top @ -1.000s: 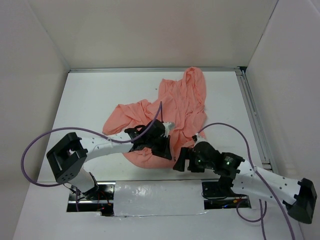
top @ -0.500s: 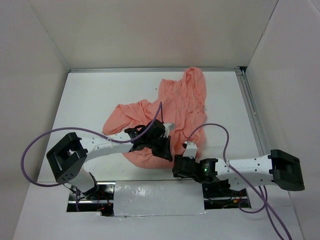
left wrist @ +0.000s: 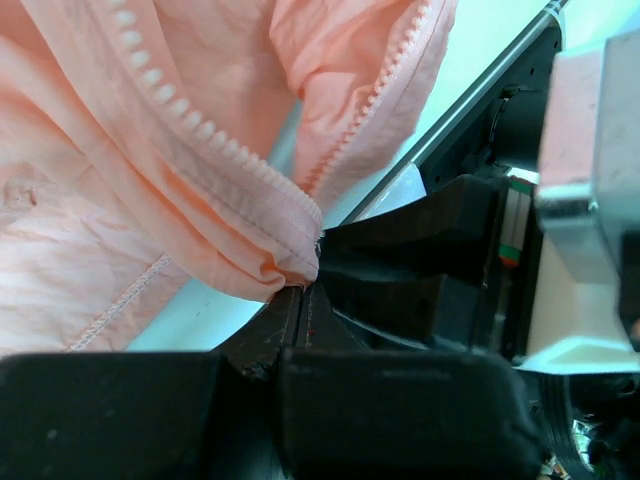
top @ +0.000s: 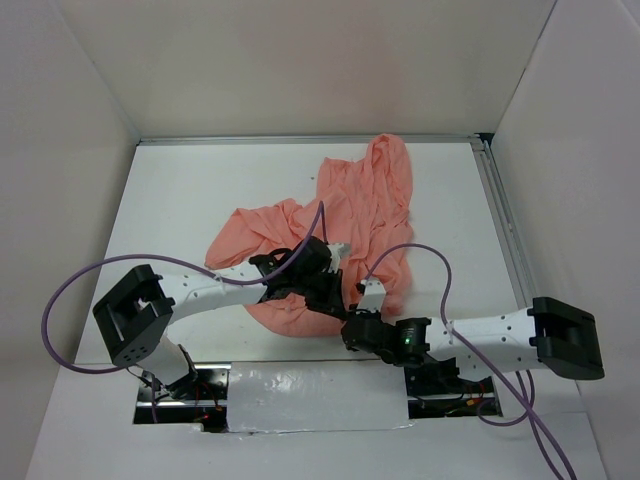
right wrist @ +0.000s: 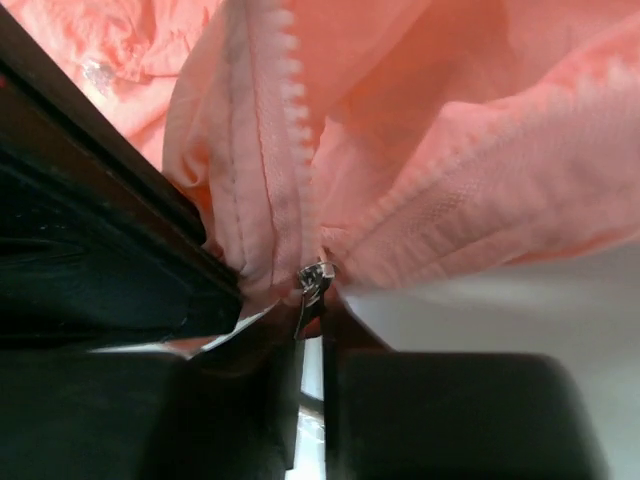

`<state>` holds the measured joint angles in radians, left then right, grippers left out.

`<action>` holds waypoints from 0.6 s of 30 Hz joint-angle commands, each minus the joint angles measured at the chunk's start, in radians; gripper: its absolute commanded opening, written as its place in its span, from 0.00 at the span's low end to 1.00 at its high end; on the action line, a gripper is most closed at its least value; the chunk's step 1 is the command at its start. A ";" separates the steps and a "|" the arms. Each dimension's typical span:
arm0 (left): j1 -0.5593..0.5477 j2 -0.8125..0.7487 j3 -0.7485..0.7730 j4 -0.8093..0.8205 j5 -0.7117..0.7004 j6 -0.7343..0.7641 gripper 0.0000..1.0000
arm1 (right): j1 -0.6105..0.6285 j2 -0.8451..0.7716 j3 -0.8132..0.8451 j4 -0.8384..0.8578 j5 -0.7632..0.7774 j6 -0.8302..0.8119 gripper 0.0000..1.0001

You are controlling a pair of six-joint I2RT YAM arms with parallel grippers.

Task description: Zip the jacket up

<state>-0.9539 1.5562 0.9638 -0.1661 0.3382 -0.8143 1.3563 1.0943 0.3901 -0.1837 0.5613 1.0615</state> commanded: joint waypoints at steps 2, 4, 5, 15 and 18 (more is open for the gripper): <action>0.001 0.004 0.038 -0.001 -0.005 -0.006 0.00 | -0.002 0.018 0.016 0.007 0.020 -0.003 0.00; 0.003 -0.001 0.036 -0.003 -0.008 -0.006 0.00 | -0.002 0.003 0.018 -0.020 0.028 0.014 0.00; 0.001 0.001 0.036 -0.003 -0.010 -0.005 0.00 | -0.002 -0.007 0.016 -0.025 0.028 0.018 0.00; 0.001 -0.001 0.032 -0.006 -0.027 0.007 0.00 | -0.002 -0.129 0.026 -0.180 -0.034 0.040 0.00; 0.001 -0.001 0.027 -0.012 -0.033 0.012 0.00 | -0.029 -0.151 0.080 -0.206 -0.130 -0.031 0.00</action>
<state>-0.9550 1.5562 0.9672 -0.1638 0.3305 -0.8158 1.3483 0.9730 0.3969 -0.3264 0.4866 1.0683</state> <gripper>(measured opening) 0.041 0.020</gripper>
